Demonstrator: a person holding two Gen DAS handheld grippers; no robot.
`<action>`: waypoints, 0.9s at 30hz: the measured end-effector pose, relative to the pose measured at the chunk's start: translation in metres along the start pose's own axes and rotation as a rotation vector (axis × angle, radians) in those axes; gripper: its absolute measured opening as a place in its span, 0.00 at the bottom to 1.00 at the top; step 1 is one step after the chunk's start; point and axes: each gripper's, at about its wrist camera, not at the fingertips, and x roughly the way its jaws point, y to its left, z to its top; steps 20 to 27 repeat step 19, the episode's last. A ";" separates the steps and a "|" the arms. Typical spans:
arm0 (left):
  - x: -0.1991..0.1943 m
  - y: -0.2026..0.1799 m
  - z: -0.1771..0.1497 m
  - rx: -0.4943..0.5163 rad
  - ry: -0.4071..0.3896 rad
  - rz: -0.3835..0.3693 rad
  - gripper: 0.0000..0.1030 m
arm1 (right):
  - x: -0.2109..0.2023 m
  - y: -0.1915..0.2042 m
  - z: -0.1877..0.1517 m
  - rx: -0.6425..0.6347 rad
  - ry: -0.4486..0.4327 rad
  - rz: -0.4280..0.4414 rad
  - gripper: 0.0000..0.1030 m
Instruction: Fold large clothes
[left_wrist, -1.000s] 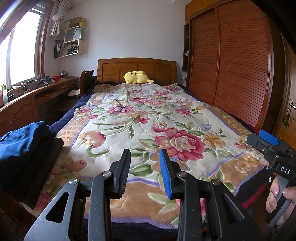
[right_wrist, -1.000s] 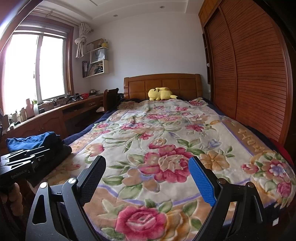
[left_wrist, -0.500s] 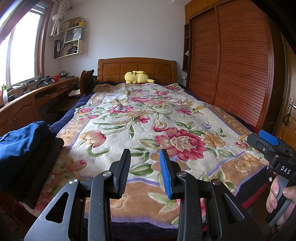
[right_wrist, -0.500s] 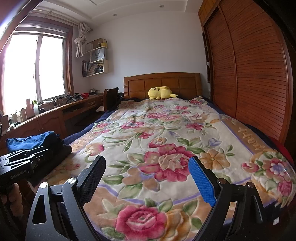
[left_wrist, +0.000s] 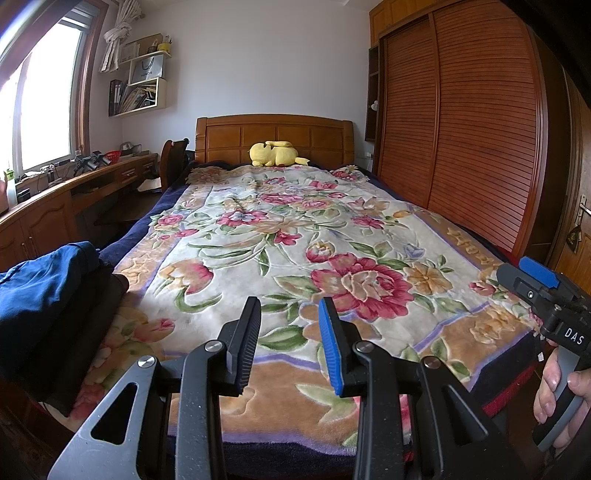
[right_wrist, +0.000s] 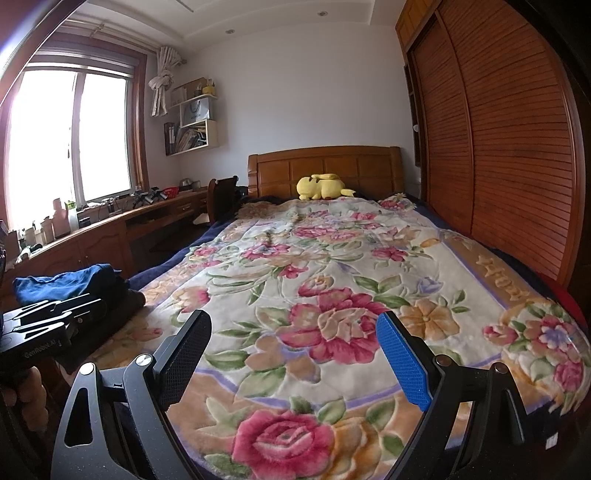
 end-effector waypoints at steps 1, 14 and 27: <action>0.000 0.000 0.001 0.000 0.000 0.000 0.32 | 0.000 0.000 0.000 0.000 0.000 0.001 0.89; 0.001 -0.001 0.001 0.001 0.000 0.000 0.32 | 0.001 -0.001 0.000 0.003 0.002 0.007 0.89; 0.001 -0.001 0.000 0.001 0.001 0.001 0.32 | 0.001 0.000 -0.001 0.004 0.004 0.006 0.89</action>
